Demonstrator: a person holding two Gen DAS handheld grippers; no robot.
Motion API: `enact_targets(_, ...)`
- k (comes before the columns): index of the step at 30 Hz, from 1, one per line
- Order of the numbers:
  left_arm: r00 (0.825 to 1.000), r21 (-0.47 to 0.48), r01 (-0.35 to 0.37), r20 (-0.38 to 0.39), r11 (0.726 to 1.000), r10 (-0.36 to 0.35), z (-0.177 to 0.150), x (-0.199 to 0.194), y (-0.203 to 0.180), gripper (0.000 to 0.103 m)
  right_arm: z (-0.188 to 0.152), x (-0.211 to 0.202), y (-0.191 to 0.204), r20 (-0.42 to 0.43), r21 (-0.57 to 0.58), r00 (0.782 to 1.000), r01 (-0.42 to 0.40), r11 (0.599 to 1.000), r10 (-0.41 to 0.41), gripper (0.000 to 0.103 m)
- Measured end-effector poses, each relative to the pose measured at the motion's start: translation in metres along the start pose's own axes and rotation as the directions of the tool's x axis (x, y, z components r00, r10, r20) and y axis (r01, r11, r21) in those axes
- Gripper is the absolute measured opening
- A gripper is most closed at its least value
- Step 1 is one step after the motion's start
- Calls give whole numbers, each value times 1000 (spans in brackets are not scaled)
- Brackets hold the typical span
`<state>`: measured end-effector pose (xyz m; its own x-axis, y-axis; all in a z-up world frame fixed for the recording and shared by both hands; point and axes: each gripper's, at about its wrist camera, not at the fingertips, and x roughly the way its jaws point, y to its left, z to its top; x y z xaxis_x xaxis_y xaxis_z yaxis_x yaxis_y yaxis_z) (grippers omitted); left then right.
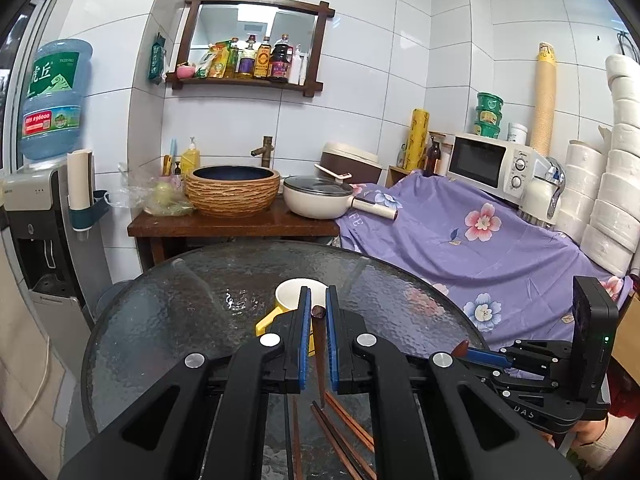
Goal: Organize utensils
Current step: 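Lift and carry the spoon and chopstick in both grippers toward the yellow mug, then lower the chopstick and spoon into the yellow mug and open both grippers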
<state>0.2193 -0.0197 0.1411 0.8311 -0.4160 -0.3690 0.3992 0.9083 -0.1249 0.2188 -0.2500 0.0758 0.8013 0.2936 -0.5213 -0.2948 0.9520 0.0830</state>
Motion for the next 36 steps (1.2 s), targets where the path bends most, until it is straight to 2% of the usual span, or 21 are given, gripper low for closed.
enact_targets(8,999,-3,16,-32,1000,-17,14,9,4,7,14,3,-3,-7,-2,1000,-26,1000,26,16)
enact_targets(15,999,19,14,-30,1000,-14,41,12,3,7,39,3,-2,-1,-9,998,-68,998,68,16)
enact_targets(25,1000,2,-19,0,1000,19,97,29,7,7,103,9,-4,33,-11,994,-106,994,106,16)
enact_targets(32,994,-25,-73,75,997,75,138,43,13,7,154,17,-3,79,-22,992,-94,995,95,16)
enact_targets(36,993,-48,-88,74,995,91,148,56,14,7,172,33,-3,85,-28,994,-73,997,75,16)
